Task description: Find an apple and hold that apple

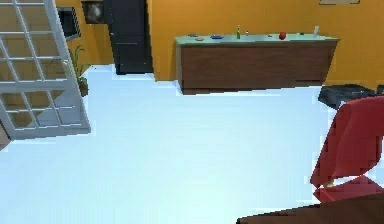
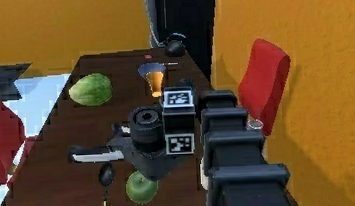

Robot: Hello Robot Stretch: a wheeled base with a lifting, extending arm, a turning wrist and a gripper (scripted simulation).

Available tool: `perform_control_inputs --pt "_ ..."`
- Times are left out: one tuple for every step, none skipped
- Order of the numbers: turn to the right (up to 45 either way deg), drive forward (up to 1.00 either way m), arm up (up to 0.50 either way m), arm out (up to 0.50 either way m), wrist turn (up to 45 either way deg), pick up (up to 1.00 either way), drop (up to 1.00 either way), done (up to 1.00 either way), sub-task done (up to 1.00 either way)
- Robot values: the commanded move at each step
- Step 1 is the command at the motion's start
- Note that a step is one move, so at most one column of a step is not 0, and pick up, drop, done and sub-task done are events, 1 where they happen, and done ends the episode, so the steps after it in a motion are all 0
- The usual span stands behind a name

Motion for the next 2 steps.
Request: perform_control_inputs --pt "0.0 0.0 0.0 0.0 18.0 0.0 0.0 0.0 0.0" --pt "0.0 0.0 -0.26 0.0 0.0 0.0 0.0 0.0 0.0"
